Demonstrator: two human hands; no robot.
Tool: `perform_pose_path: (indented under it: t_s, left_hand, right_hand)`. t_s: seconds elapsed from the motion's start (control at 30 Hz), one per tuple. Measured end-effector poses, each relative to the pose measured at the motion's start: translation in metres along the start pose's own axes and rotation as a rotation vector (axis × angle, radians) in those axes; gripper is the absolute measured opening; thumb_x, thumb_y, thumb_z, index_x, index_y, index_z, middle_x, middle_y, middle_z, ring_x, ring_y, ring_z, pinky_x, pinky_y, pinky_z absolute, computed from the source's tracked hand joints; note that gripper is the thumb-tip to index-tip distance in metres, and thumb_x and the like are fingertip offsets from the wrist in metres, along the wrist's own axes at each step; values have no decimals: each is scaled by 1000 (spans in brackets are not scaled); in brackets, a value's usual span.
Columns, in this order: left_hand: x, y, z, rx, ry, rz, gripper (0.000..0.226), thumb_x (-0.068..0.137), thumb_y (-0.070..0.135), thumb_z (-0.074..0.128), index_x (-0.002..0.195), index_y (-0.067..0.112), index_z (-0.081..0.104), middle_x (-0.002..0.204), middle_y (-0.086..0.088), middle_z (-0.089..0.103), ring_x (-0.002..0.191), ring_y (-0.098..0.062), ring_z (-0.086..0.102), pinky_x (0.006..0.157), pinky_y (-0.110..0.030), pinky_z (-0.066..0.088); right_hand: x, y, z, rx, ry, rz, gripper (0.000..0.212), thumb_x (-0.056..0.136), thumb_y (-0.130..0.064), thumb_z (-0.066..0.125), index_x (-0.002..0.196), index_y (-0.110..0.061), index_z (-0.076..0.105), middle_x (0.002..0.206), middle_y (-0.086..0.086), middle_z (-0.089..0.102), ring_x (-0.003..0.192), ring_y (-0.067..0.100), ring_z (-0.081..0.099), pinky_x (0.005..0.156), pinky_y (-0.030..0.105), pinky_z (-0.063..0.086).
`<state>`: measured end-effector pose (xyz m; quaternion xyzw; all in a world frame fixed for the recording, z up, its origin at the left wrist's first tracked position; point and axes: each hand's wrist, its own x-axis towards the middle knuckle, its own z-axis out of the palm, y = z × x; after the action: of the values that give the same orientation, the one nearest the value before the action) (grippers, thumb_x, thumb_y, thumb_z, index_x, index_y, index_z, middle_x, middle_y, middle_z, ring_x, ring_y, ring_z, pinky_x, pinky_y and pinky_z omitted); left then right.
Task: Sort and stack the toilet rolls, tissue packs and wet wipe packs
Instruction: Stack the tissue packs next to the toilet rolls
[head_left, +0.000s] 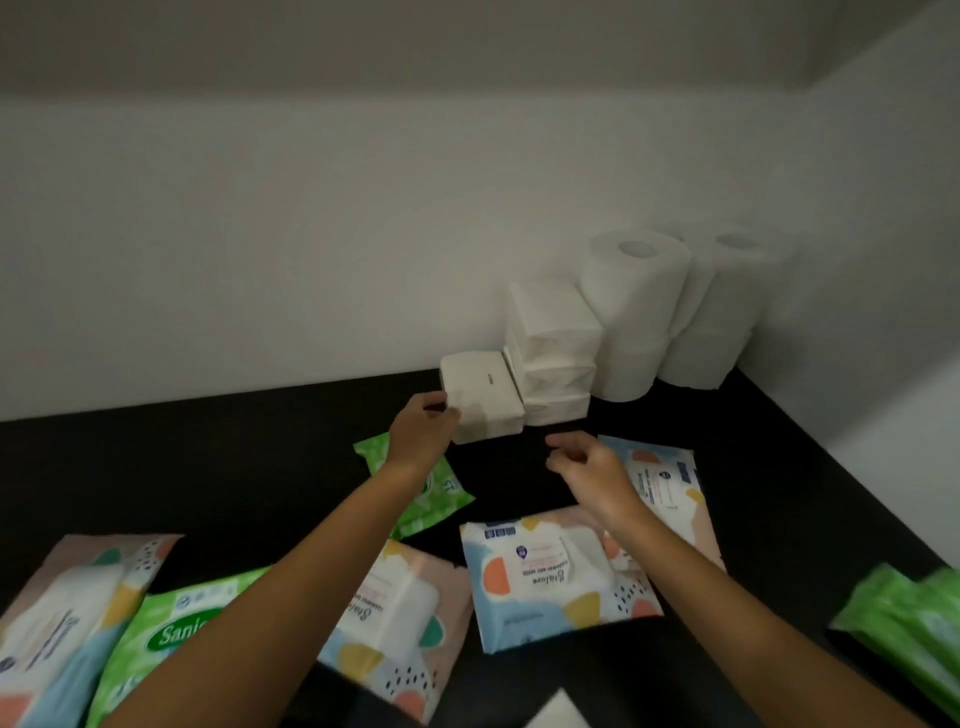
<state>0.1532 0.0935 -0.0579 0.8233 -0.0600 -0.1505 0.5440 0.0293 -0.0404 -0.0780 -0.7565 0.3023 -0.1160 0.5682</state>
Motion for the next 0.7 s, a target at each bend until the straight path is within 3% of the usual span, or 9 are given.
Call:
perform_pose_path:
  t_s: [0.1,0.2,0.27,0.37,0.43,0.6,0.7]
  left_hand:
    - [-39,-1,-6,-68,-62,-56,30,91,15,51,120,15,56,120,-15,59,97,-25,61,82,-31,48]
    - [-75,-1,-12,-103,-172,-71,28,91,11,53,118,14,57,98,-5,60,78,-12,54,74,-24,50]
    - [-97,-1,-18,-89,-260,-86,26,90,11,53,115,17,59,88,2,56,77,-9,53,71,-22,49]
    - [-128,-6,-25,-30,-389,-116,19,88,14,55,103,24,62,92,3,59,84,-11,57,79,-25,50]
    - [-145,-14,-25,20,-431,-115,16,88,16,56,98,27,62,90,5,60,84,-10,58,83,-28,50]
    - [-177,-38,-20,39,-403,-94,14,88,16,56,98,26,61,87,6,58,75,-6,55,66,-17,47]
    - [-194,-53,-19,43,-323,-79,13,89,17,56,97,27,59,95,2,56,80,-10,55,75,-22,47]
  right_hand:
    - [-23,-4,-5,13,-33,10,27,88,-9,53,114,-14,59,104,1,55,99,11,50,88,25,42]
    - [-49,-5,-8,-34,-38,-4,27,88,-12,54,114,-17,59,102,-2,55,96,10,51,78,20,40]
    - [-67,-5,-11,-65,-49,-15,28,88,-14,54,115,-19,59,99,-5,54,94,8,51,74,18,39]
    - [-92,2,-16,-108,-71,2,28,88,-15,55,115,-20,60,103,-3,53,102,13,51,91,27,43]
    - [-107,10,-20,-133,-65,19,26,87,-15,56,112,-20,60,105,0,53,103,16,52,90,29,43]
    - [-136,28,-27,-113,-87,66,26,88,-12,56,113,-16,60,110,1,49,105,17,51,97,34,45]
    - [-149,35,-28,-104,-101,69,24,87,-12,57,111,-14,60,110,6,55,101,17,54,92,31,46]
